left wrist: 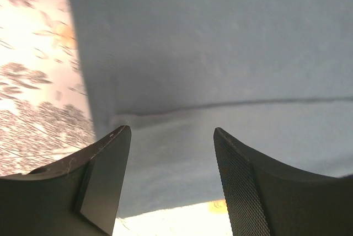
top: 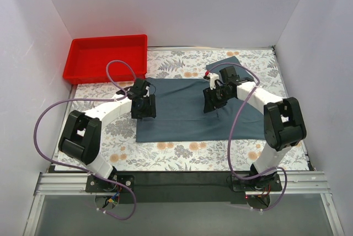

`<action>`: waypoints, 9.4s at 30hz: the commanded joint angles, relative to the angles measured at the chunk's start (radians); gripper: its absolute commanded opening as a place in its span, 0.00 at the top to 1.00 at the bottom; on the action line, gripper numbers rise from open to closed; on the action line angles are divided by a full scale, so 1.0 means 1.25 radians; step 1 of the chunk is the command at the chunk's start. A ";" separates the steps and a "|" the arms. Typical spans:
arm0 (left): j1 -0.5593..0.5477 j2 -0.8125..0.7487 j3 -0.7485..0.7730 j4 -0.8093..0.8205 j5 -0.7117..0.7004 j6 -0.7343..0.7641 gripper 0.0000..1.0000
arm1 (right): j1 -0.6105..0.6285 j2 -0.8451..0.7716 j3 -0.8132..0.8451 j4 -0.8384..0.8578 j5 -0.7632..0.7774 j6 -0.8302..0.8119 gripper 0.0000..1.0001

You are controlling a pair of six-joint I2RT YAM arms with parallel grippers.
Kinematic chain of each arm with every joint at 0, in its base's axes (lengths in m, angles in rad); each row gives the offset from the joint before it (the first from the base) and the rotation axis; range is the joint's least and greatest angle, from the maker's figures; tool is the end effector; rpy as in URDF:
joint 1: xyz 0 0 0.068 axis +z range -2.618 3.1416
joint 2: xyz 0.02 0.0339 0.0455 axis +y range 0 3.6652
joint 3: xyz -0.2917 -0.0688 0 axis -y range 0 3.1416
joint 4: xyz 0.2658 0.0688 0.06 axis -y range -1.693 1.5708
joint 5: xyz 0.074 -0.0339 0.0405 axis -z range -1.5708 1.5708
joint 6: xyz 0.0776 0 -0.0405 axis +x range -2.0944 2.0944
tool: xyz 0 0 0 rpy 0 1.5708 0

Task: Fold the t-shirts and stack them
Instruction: Fold the tshirt

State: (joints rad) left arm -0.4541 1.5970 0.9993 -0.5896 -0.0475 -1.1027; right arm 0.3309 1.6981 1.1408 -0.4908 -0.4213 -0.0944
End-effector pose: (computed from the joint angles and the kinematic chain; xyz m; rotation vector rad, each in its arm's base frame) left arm 0.3052 -0.1449 0.1646 -0.9097 2.6654 -0.3363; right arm 0.3554 0.1556 0.1877 -0.6949 2.5130 0.6348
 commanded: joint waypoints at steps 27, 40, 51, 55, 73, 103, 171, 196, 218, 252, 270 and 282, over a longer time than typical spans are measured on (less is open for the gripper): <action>0.072 0.023 -0.035 0.066 0.056 0.131 0.64 | 0.057 0.096 0.061 0.002 -0.100 -0.080 0.55; 0.074 -0.016 -0.039 0.041 0.002 0.114 1.00 | 0.080 0.131 0.095 0.000 -0.072 -0.099 0.55; 0.077 -0.063 -0.051 0.034 -0.071 0.045 1.00 | 0.087 0.148 0.096 -0.031 -0.089 -0.147 0.60; 0.080 -0.065 -0.057 0.035 -0.079 0.035 1.00 | 0.087 0.148 0.090 -0.042 -0.110 -0.163 0.66; 0.088 -0.077 -0.073 0.035 -0.084 0.010 1.00 | 0.096 0.189 0.099 -0.070 -0.119 -0.185 0.76; 0.093 -0.082 -0.100 0.034 -0.101 -0.040 0.97 | 0.097 0.172 0.177 -0.080 -0.018 -0.115 0.74; 0.207 0.013 0.161 -0.007 -0.038 0.021 0.40 | -0.547 -0.263 -0.039 -0.038 0.106 0.273 0.51; 0.225 0.238 0.141 0.292 -0.047 0.135 0.53 | -0.428 0.109 0.187 0.199 0.126 -0.013 0.40; 0.205 0.267 0.111 0.295 -0.052 0.172 0.73 | -0.343 0.248 0.262 0.159 0.201 -0.105 0.45; 0.220 0.247 0.123 0.292 -0.120 0.136 1.00 | -0.346 0.312 0.339 0.130 0.192 -0.117 0.99; 0.265 0.201 0.110 0.316 -0.135 0.145 1.00 | -0.370 0.333 0.345 0.130 0.196 -0.100 0.99; 0.264 0.162 0.117 0.349 -0.005 0.184 1.00 | -0.369 0.310 0.361 0.130 0.132 -0.086 0.99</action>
State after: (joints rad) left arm -0.1326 1.8912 1.1450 -0.1688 -0.0746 -0.9035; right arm -0.1223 2.1178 1.5429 -0.3416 -0.2371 -0.2089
